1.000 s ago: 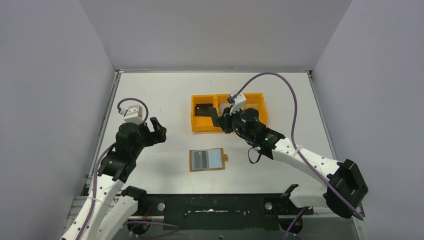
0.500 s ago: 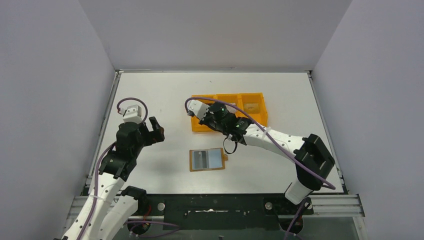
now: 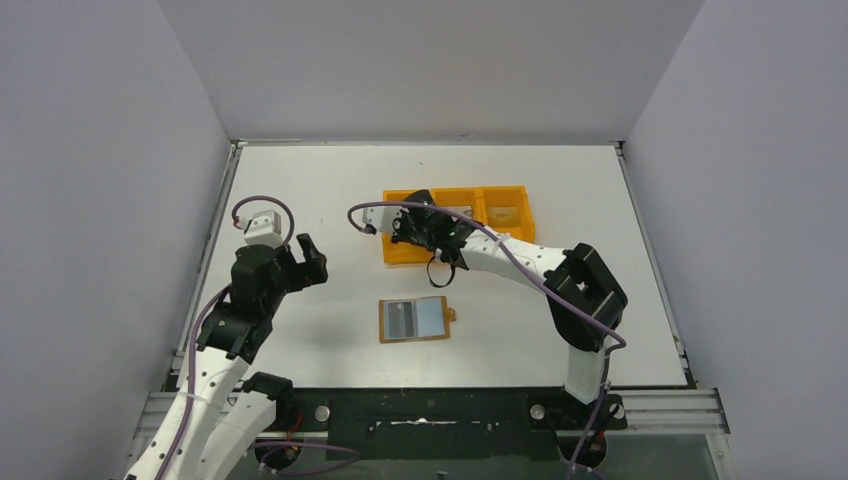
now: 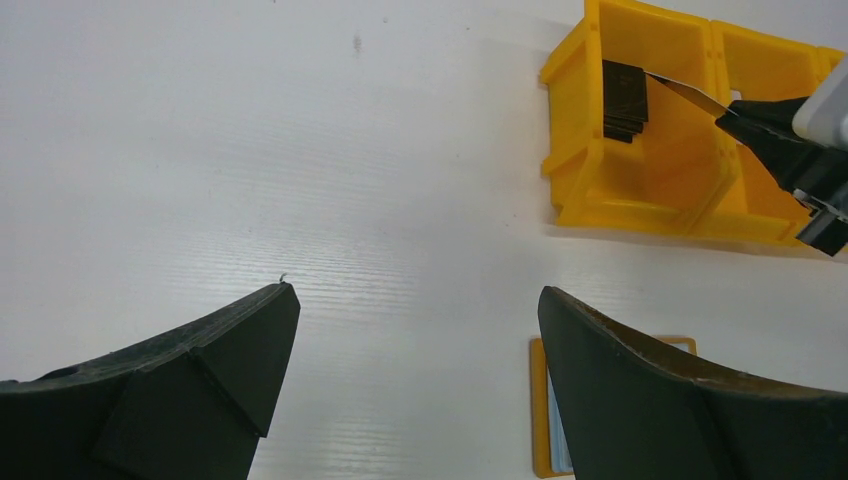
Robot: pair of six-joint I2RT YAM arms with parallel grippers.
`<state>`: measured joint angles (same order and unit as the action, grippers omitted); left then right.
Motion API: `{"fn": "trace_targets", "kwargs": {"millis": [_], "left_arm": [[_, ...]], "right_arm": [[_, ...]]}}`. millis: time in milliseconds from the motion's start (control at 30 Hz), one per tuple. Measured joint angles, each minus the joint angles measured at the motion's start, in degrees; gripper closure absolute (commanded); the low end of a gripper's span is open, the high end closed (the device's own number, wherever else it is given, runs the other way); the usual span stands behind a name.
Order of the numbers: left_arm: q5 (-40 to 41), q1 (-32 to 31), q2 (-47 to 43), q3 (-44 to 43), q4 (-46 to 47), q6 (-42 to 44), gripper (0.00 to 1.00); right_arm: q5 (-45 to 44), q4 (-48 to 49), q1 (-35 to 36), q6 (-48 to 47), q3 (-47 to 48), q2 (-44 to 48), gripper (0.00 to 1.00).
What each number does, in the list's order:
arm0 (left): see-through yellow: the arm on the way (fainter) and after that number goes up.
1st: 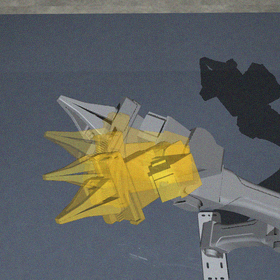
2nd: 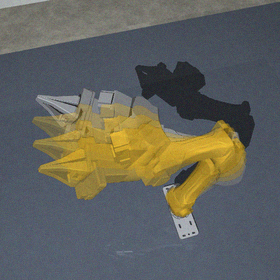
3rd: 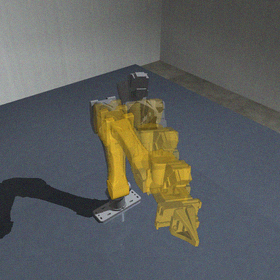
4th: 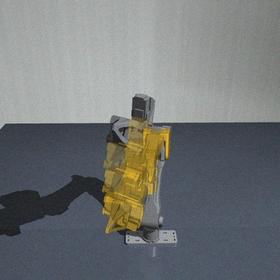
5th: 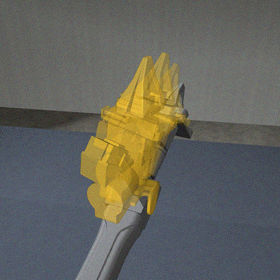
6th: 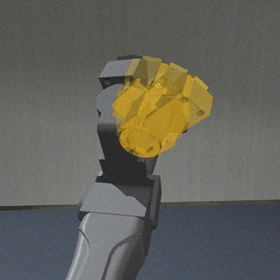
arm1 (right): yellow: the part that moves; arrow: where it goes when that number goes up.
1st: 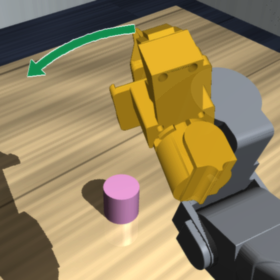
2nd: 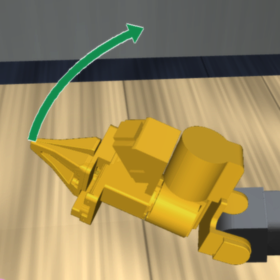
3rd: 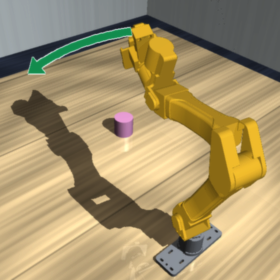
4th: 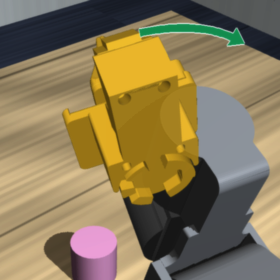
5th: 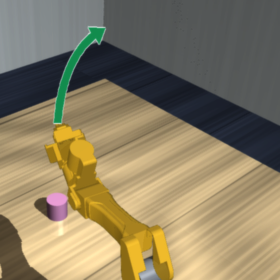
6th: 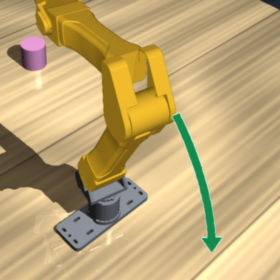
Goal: Take the credit cards out of the card holder
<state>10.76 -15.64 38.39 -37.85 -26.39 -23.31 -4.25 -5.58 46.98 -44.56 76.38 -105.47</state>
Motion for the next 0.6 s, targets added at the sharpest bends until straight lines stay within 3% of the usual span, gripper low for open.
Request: {"fn": "trace_targets", "kwargs": {"millis": [600], "left_arm": [[1.3, 0.4, -1.9, 0.0, 0.0, 0.0, 0.08]], "right_arm": [[-0.3, 2.4, -4.3, -5.9, 12.0, -16.5, 0.99]]}}
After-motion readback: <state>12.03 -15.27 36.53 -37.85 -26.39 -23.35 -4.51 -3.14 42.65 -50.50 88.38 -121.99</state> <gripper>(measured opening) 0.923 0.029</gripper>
